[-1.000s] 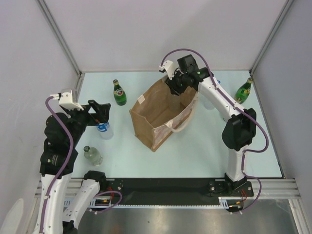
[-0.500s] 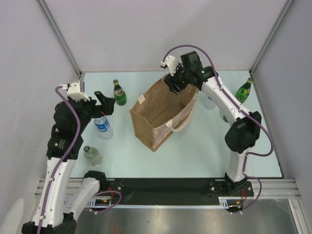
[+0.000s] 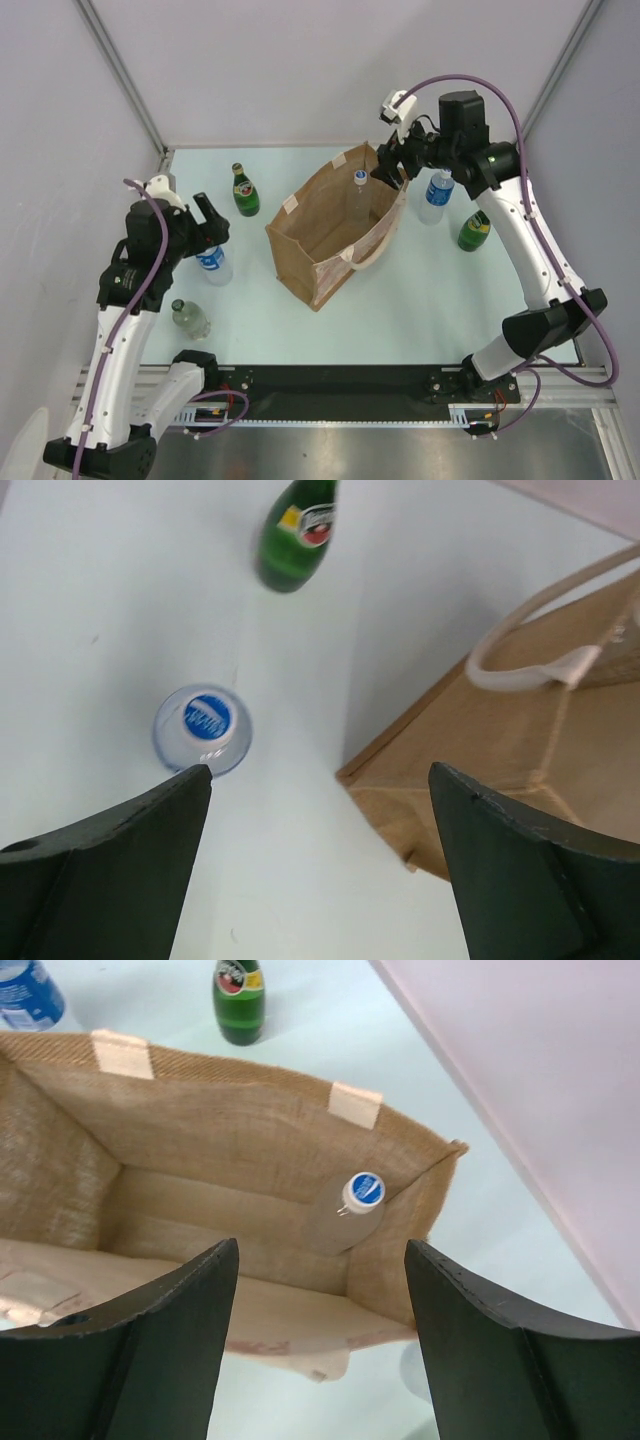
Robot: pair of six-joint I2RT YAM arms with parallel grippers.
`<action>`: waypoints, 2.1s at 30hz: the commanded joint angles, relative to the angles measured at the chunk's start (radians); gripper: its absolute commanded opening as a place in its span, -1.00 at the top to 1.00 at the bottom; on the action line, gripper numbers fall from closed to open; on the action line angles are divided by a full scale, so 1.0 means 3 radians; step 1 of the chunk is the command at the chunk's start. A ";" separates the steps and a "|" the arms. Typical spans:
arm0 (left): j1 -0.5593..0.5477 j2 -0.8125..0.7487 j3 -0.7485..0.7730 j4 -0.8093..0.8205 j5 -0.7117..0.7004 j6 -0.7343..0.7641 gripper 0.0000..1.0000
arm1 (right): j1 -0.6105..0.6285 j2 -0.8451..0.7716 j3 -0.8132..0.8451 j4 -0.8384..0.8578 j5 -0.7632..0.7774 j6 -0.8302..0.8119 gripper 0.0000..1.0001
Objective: Place the beverage into the canvas bag
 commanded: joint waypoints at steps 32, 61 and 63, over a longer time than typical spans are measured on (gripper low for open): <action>0.0167 0.1137 0.0218 -0.0437 -0.0817 -0.0289 -0.12 | -0.0322 -0.0316 -0.0555 0.0044 -0.0554 0.0206 -0.46; 0.0167 0.0928 0.0699 -0.0294 0.0031 0.0564 1.00 | -0.0358 -0.0357 -0.0555 0.0024 -0.0569 0.0176 -0.46; 0.0162 0.0831 0.0771 -0.0202 0.0230 0.0626 1.00 | -0.0363 -0.0362 -0.0550 0.0024 -0.0564 0.0176 -0.46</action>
